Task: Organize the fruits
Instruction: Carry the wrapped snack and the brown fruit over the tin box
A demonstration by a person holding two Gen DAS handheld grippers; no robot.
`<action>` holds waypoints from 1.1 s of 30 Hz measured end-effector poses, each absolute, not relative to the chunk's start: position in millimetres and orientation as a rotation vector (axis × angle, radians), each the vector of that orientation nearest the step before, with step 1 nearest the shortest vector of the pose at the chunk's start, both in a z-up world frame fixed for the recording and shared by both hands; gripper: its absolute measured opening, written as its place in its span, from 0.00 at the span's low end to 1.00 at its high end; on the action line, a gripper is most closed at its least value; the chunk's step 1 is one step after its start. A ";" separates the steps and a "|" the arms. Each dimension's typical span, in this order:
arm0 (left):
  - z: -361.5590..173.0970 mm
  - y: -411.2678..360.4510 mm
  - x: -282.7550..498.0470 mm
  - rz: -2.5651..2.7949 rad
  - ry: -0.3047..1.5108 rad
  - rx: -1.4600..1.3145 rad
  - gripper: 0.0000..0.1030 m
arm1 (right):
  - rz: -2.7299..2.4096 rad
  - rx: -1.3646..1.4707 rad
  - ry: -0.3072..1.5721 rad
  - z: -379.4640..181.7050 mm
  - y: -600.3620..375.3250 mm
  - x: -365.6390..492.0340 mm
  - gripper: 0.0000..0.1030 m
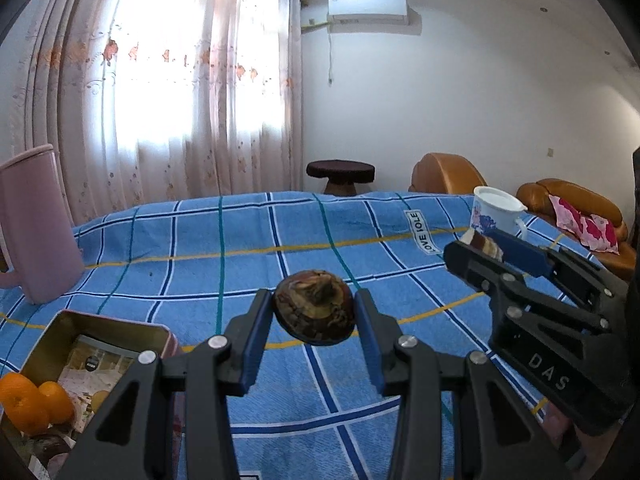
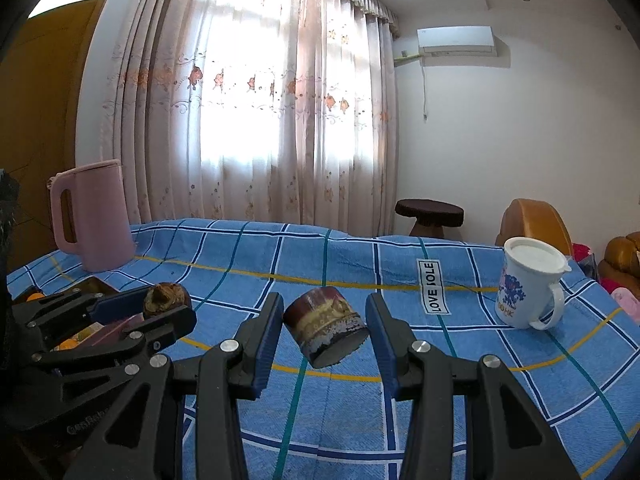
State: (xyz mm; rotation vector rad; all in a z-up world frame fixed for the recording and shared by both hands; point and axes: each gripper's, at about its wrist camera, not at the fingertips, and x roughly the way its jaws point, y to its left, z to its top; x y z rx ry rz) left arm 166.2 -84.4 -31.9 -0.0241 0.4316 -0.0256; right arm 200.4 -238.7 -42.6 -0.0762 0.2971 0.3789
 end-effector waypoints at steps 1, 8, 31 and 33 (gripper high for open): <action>-31.7 -84.2 165.5 -0.025 0.428 -0.024 0.42 | 0.380 -0.077 0.295 -42.5 -238.6 199.3 0.43; -29.0 -85.8 157.4 -0.017 0.389 -0.007 0.42 | 0.379 -0.078 0.270 -42.2 -240.4 188.3 0.43; -27.2 -82.5 137.3 -0.028 0.345 -0.001 0.42 | 0.373 -0.092 0.216 -38.9 -241.8 158.4 0.43; -27.5 -81.7 135.9 -0.034 0.351 -0.004 0.42 | 0.384 -0.085 0.230 -39.7 -242.4 160.4 0.43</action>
